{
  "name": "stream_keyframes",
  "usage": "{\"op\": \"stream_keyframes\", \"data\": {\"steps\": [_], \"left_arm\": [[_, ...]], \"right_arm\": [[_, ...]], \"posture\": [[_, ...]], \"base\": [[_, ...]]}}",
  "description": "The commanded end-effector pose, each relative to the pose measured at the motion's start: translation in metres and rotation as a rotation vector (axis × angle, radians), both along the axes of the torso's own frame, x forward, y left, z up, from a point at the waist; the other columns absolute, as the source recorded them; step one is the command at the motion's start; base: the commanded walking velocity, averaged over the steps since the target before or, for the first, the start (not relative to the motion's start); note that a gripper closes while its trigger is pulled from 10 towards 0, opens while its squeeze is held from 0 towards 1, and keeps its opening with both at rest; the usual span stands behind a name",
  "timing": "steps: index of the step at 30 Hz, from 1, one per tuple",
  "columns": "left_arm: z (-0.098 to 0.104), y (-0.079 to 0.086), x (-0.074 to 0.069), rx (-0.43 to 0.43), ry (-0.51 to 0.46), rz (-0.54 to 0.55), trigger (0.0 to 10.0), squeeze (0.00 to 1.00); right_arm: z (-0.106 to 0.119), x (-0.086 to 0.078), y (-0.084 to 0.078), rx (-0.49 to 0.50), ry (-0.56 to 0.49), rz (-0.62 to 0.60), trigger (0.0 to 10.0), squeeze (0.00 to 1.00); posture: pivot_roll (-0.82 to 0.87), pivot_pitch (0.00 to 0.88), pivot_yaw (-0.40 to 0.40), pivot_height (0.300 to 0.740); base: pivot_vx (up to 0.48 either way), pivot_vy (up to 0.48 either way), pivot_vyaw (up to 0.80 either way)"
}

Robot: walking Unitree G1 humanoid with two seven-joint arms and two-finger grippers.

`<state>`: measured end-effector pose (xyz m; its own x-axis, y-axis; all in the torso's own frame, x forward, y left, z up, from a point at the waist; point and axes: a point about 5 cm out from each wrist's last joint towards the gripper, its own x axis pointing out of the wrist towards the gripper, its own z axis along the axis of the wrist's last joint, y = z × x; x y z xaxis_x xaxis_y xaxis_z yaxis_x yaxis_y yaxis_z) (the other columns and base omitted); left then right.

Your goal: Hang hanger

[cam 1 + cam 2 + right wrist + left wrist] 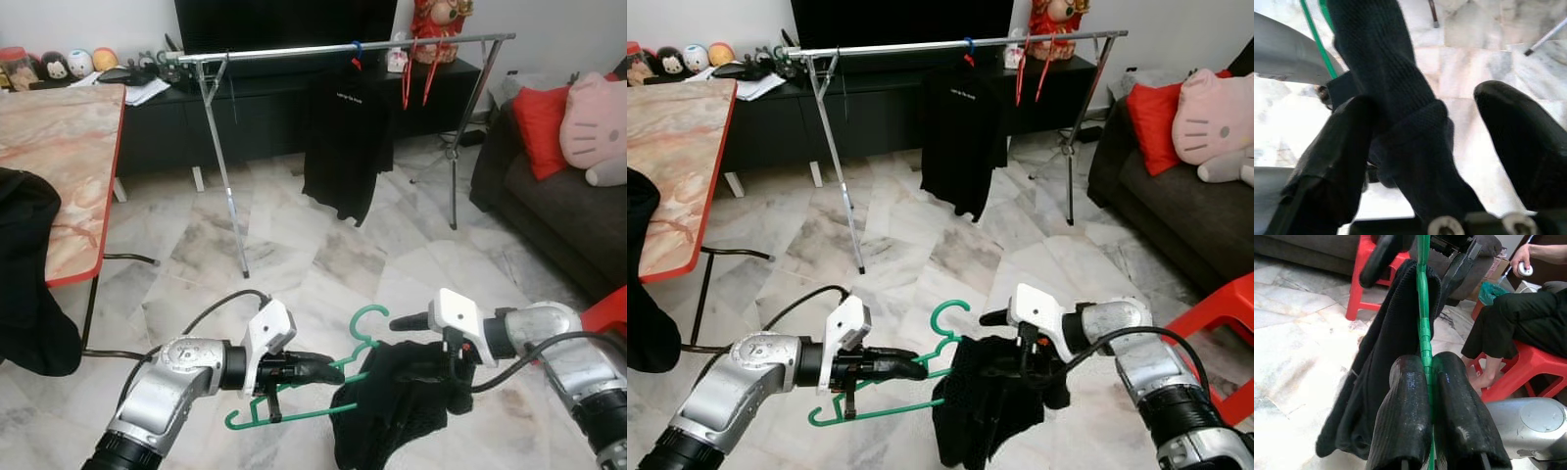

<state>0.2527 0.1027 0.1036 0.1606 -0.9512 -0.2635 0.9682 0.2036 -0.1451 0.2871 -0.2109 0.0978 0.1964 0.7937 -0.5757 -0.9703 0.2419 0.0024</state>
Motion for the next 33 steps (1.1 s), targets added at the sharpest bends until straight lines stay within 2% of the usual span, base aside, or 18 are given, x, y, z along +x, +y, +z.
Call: {"op": "stream_keyframes", "data": {"steps": [1,25,33], "left_arm": [[0.012,-0.005,0.001,-0.045,-0.035,-0.019,10.0,0.00],[0.019,-0.009,0.004,-0.064,-0.042,-0.010,10.0,0.00],[0.027,-0.014,-0.001,-0.108,-0.026,-0.075,10.0,0.00]], "right_arm": [[0.004,0.002,-0.002,0.028,0.004,-0.003,0.0,0.00],[-0.003,0.002,0.002,0.077,0.054,0.014,0.0,0.00],[-0.004,0.001,0.007,0.099,0.067,0.032,0.0,0.00]], "posture": [[-0.02,0.000,-0.095,0.740],[-0.02,0.000,-0.096,0.740],[-0.01,0.000,-0.097,0.740]], "base": [[0.000,0.000,0.00],[0.000,0.000,0.00],[0.000,0.000,0.00]]}}
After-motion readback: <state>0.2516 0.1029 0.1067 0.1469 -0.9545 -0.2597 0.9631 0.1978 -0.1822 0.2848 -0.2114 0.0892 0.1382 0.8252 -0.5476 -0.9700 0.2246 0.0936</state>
